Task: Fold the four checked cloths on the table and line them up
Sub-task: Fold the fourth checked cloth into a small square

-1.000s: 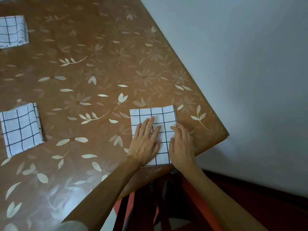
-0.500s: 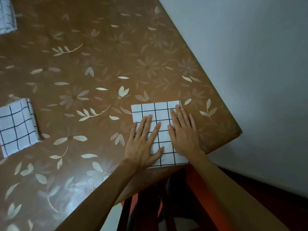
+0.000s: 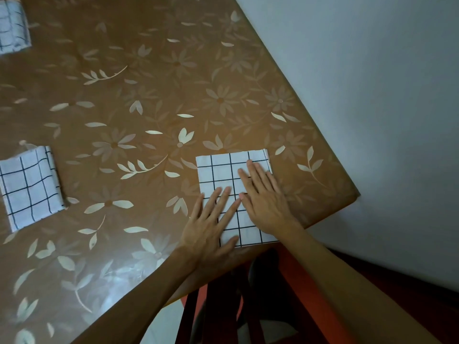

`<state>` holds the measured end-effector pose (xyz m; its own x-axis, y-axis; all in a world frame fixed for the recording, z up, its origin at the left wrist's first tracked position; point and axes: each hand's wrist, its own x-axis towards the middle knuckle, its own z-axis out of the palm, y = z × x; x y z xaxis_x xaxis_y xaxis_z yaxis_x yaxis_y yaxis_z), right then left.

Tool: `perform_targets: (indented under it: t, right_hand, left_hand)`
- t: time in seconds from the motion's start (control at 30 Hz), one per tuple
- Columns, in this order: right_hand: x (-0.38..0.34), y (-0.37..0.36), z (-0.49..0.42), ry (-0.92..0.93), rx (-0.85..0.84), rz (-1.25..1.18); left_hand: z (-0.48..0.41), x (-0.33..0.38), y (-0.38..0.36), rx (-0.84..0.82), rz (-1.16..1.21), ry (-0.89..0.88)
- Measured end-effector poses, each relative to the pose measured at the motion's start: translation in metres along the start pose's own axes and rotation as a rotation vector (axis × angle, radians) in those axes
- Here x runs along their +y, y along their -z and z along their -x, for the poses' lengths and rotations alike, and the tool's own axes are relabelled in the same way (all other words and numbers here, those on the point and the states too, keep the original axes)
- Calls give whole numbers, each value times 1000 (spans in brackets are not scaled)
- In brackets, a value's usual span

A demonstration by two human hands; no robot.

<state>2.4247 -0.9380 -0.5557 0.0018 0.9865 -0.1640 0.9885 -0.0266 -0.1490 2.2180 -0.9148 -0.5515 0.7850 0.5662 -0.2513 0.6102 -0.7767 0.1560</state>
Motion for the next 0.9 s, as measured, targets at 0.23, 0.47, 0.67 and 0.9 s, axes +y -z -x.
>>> perform_targets:
  t: [0.23, 0.47, 0.67, 0.9]
  right_hand:
    - [21, 19, -1, -71, -87, 8]
    - [16, 41, 46, 48, 1, -216]
    - [18, 31, 96, 110, -114, -306]
    - [19, 26, 104, 60, 39, -278]
  left_hand:
    - [21, 2, 11, -56, 33, 9]
    - [44, 11, 1, 202, 148, -111]
    - [46, 15, 6, 317, 267, -81]
    - [68, 13, 28, 262, 491, 49]
